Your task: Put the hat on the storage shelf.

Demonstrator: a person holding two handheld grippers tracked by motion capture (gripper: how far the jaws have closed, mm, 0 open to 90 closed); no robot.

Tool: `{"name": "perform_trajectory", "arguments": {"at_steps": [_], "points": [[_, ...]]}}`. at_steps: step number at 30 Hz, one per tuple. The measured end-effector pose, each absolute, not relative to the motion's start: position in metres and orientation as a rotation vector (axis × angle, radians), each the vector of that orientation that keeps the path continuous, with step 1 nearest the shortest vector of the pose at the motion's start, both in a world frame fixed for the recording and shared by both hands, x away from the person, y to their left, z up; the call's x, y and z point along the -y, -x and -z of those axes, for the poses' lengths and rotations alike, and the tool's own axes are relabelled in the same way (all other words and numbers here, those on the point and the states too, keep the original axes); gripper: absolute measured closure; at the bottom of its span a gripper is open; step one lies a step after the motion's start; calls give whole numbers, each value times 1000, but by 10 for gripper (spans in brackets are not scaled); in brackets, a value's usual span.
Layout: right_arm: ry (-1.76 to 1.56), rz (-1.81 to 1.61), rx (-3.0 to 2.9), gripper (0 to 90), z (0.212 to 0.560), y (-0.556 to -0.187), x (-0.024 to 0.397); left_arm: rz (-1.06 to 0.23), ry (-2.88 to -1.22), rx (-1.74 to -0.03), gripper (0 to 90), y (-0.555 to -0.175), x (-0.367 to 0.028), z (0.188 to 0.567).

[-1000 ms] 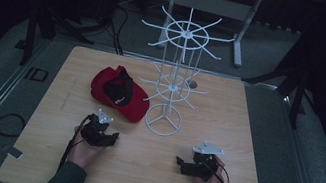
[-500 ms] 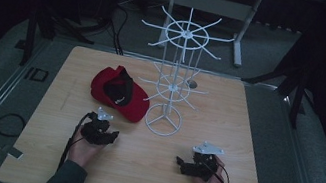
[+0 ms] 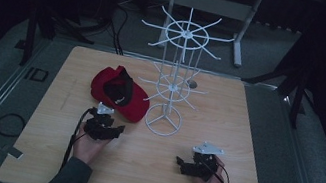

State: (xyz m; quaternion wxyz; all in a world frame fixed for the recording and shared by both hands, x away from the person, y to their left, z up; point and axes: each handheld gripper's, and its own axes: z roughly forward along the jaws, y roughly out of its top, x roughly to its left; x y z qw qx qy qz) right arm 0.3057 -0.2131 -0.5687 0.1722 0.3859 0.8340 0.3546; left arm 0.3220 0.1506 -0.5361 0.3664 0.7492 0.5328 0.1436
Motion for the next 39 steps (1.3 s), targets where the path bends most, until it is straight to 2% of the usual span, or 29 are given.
{"name": "perform_trajectory", "arguments": {"at_steps": [8,23,28,32,36,39], "points": [[-1094,-1007,-2367,163,569,-306,213,-372,-1890,-1397,409,-330,-142,535],[-1095,-1006,-2367,163,569,-306,213,-360,-1856,-1419,402,-343,-123,536],[-1095,-1006,-2367,163,569,-306,213,-315,-1842,-1457,421,-352,-123,538],[-1095,-1006,-2367,163,569,-306,213,-303,-1823,-1483,472,-354,-131,537],[-1095,-1006,-2367,163,569,-306,213,-348,-1836,-1499,545,-351,-139,532],[-1094,-1006,-2367,163,569,-306,213,-377,-1810,-1547,532,-352,-150,530]]}}
